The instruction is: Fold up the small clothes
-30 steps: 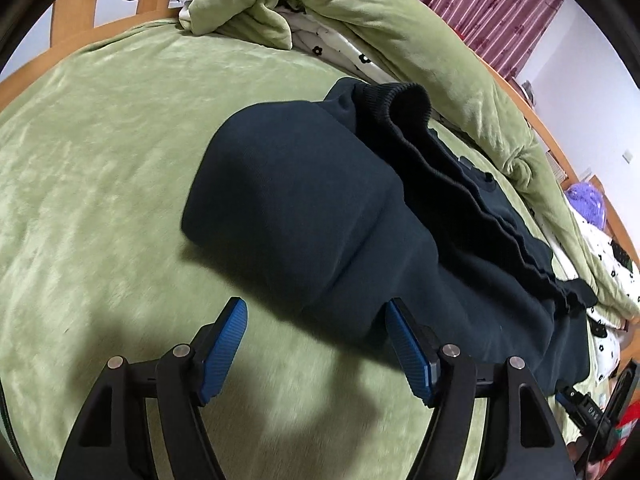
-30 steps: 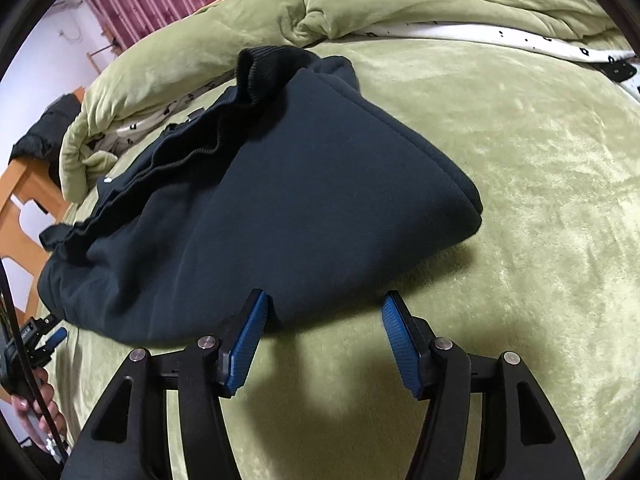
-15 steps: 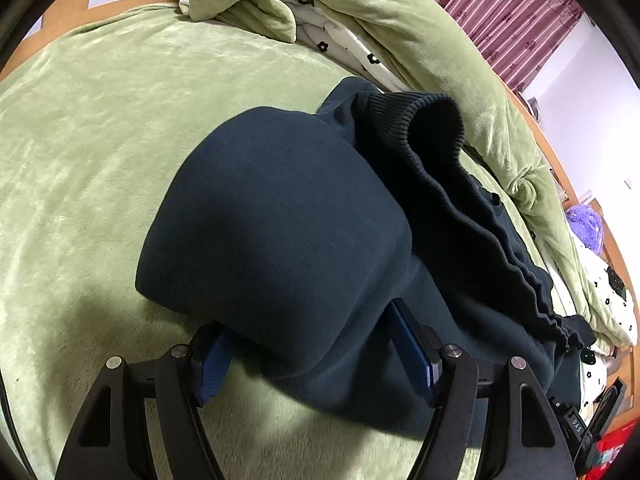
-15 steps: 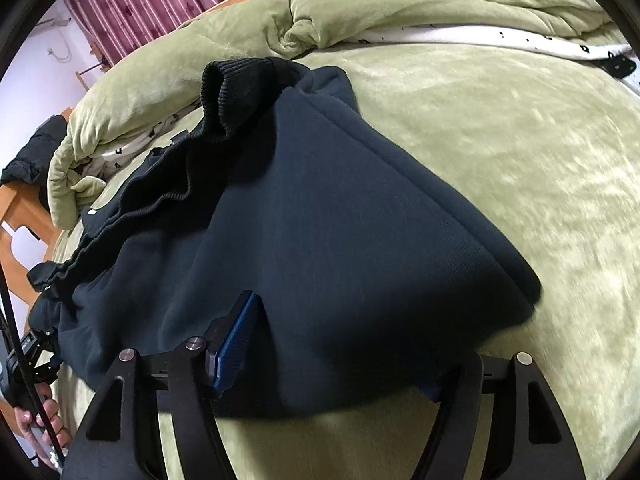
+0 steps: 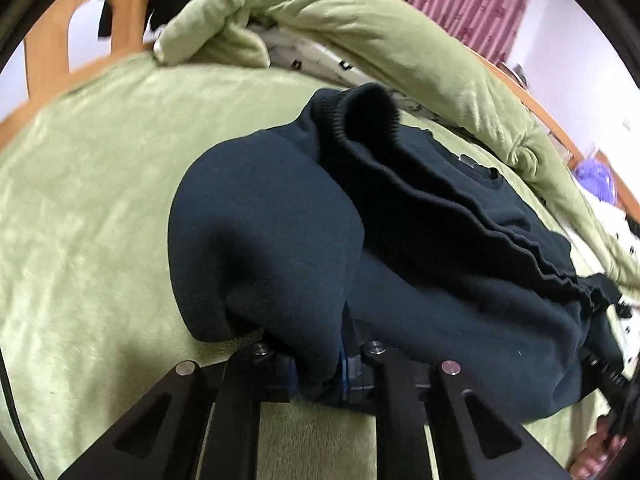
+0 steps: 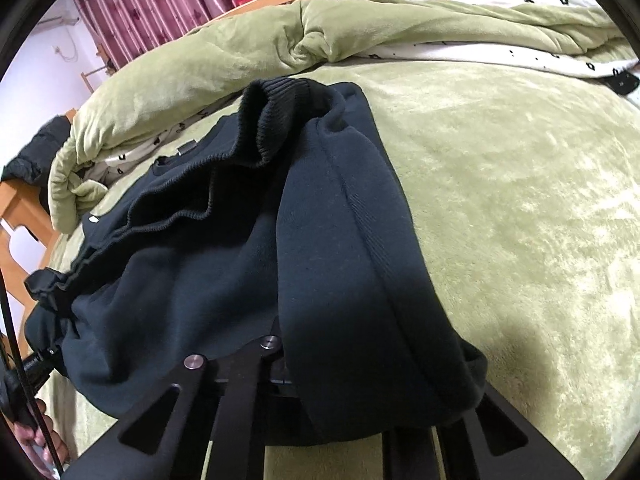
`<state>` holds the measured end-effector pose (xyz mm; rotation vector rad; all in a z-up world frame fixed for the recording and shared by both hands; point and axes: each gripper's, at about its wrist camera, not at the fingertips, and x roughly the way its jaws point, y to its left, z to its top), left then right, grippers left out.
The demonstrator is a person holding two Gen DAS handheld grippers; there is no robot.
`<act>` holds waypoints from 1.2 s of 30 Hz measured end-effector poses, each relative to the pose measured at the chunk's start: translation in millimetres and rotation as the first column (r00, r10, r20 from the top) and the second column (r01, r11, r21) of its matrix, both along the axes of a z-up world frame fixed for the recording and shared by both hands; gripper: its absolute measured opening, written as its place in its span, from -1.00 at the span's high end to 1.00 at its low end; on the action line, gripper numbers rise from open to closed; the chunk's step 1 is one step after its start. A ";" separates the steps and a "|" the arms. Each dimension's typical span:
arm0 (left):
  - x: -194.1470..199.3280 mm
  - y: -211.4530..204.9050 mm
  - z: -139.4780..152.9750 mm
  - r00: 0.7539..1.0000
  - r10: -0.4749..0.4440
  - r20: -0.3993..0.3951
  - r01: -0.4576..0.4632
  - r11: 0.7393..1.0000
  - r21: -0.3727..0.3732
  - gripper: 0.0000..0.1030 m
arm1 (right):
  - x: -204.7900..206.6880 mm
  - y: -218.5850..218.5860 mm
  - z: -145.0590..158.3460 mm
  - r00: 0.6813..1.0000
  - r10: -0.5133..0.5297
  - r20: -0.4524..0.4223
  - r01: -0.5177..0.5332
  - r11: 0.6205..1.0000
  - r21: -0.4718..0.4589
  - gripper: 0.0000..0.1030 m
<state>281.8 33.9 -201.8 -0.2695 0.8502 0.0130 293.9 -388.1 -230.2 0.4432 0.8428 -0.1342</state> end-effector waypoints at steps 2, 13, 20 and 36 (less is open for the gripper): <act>-4.5 1.5 3.4 1.000 0.009 0.012 -0.009 1.000 0.000 0.75 | -6.7 -3.7 2.8 1.000 0.001 0.011 -0.001 1.000 0.024 0.79; -63.3 4.3 17.7 1.000 0.000 0.030 -0.001 1.000 0.015 0.76 | -64.9 6.8 21.5 0.998 0.056 0.025 -0.055 0.998 -0.020 0.80; -119.5 10.6 22.4 0.998 -0.043 0.037 0.041 0.998 0.038 0.76 | -121.7 12.2 29.5 0.997 0.079 0.004 -0.079 0.996 -0.040 0.80; -188.7 15.4 21.6 0.994 -0.104 -0.019 0.105 0.994 0.042 0.67 | -218.0 15.5 33.2 0.997 0.065 -0.047 -0.070 0.991 -0.116 0.64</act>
